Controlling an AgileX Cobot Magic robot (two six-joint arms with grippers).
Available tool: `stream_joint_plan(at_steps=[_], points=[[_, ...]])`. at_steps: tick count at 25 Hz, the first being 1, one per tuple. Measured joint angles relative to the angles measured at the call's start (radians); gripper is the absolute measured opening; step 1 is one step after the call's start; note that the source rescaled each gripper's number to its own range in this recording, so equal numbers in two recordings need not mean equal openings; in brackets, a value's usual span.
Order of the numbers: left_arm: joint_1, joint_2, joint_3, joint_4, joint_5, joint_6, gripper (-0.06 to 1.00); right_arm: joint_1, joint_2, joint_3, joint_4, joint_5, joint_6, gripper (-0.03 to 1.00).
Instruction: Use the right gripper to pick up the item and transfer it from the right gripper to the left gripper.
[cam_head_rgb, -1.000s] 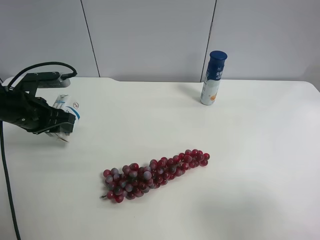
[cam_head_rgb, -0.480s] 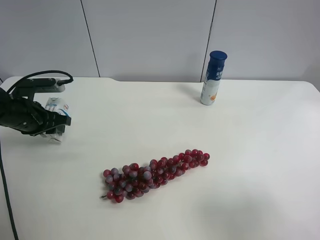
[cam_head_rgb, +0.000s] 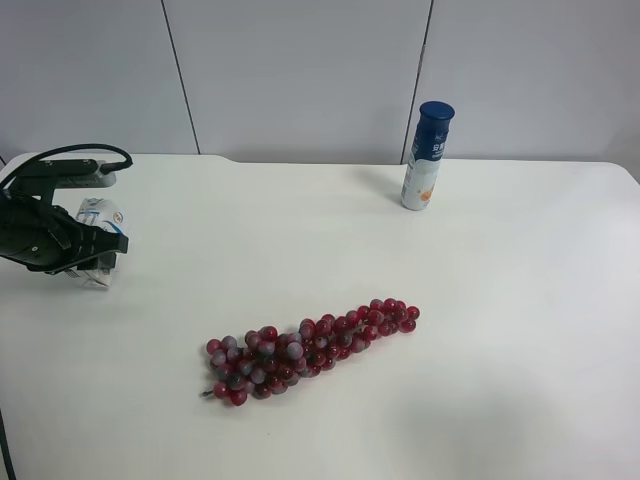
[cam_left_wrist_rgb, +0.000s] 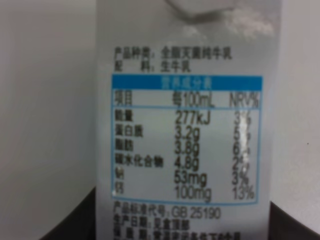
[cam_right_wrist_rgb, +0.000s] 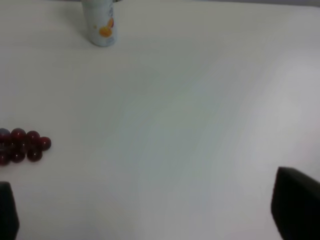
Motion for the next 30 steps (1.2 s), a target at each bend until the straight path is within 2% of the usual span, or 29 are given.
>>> stream_joint_plan(at_steps=[1,2,4,5,7,11,16,22,26,30], points=[[0.000,0.000,0.000,0.000,-0.001,0.000,0.09,0.000,0.000,0.000,0.000,0.000,0.000,1.00],[0.000,0.000,0.000,0.000,-0.011,0.000,0.22,0.000,0.000,0.000,0.000,0.000,0.000,1.00],[0.000,0.000,0.000,-0.001,-0.020,0.000,0.64,0.000,0.000,0.000,0.000,0.000,0.000,1.00],[0.000,0.000,0.000,-0.001,-0.019,0.000,0.80,0.000,0.000,0.000,0.000,0.000,0.000,1.00],[0.000,0.000,0.000,-0.001,-0.011,0.000,0.93,0.000,0.000,0.000,0.000,0.000,0.000,1.00],[0.000,-0.003,0.000,-0.001,0.014,0.002,0.99,0.000,0.000,0.000,0.000,0.000,0.000,1.00],[0.000,-0.086,0.001,0.019,0.075,0.003,0.99,0.000,0.000,0.000,0.000,0.000,0.000,1.00],[0.000,-0.285,0.001,0.049,0.229,-0.014,0.99,0.000,0.000,0.000,0.000,0.000,0.000,1.00],[0.000,-0.439,0.001,0.156,0.358,-0.115,0.99,0.000,0.000,0.000,0.000,0.000,0.000,1.00],[0.000,-0.604,0.001,0.342,0.486,-0.315,0.99,0.000,0.000,0.000,0.000,0.000,0.000,1.00]])
